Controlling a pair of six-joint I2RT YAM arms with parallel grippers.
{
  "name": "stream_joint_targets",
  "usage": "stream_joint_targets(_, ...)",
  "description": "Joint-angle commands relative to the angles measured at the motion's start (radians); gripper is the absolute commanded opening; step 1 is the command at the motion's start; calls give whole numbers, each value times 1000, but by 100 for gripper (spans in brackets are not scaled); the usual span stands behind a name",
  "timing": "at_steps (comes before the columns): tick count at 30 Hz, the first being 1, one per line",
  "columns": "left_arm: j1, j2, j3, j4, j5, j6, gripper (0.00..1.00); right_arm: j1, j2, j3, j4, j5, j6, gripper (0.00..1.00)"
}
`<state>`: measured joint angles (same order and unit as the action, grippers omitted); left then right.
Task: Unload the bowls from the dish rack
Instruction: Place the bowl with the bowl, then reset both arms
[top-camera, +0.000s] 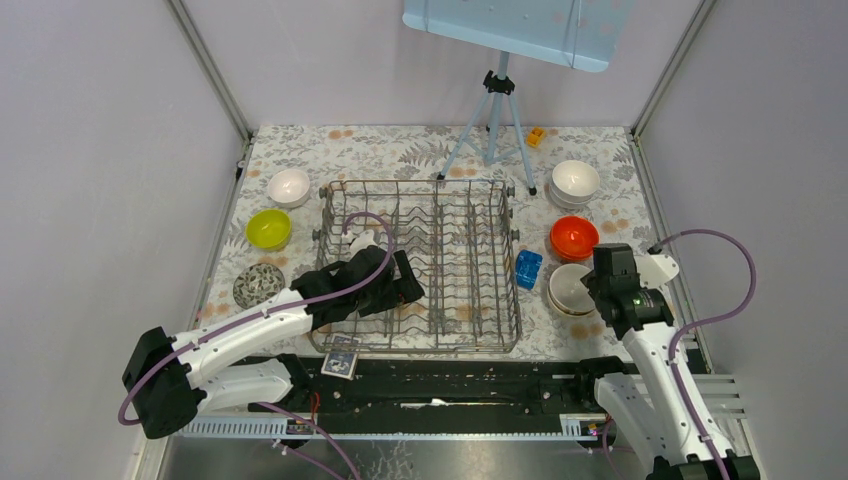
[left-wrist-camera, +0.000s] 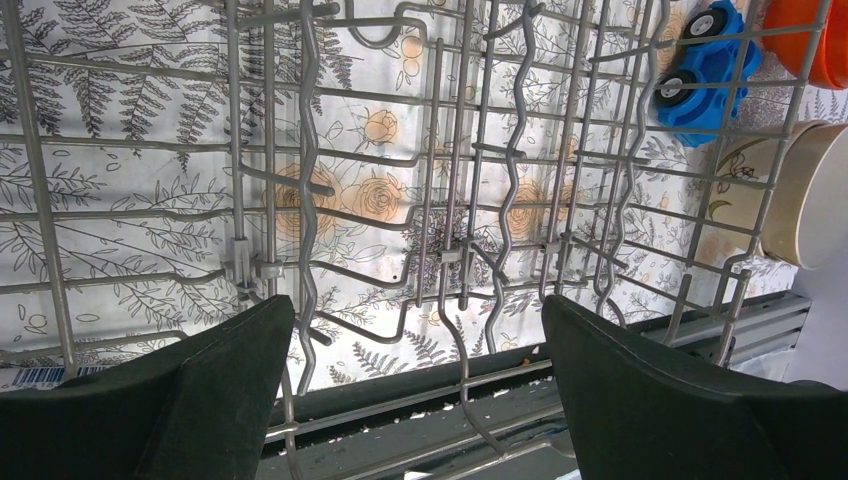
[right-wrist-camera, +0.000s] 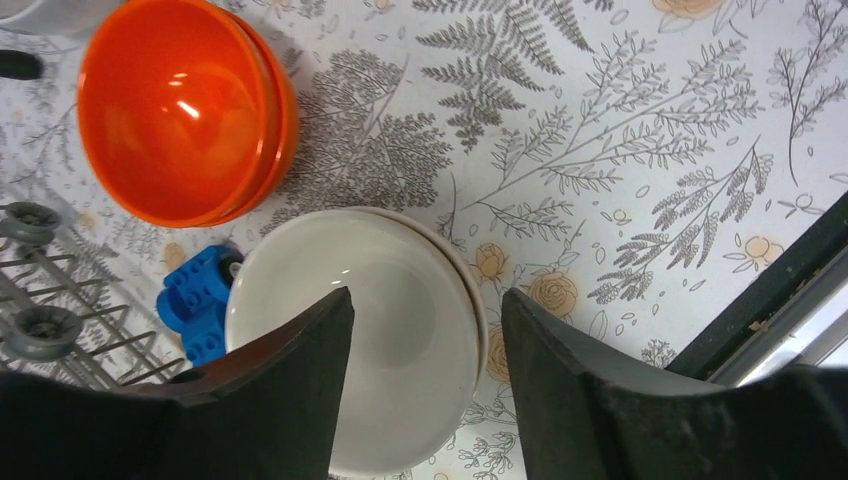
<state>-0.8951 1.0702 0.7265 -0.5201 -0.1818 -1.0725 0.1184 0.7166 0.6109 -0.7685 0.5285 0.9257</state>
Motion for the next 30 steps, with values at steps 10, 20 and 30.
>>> stream_joint_targets(10, 0, -8, 22, 39, 2, 41, 99, -6, -17, 43, 40, -56, -104, 68)
stream_joint_targets(20, -1, -22, 39, 29, -22, 62, 99, -6, -42, 93, 100, -176, -238, 71)
stream_joint_targets(30, 0, -31, 55, 32, -42, 119, 99, -7, -14, 67, 185, -389, -292, 71)
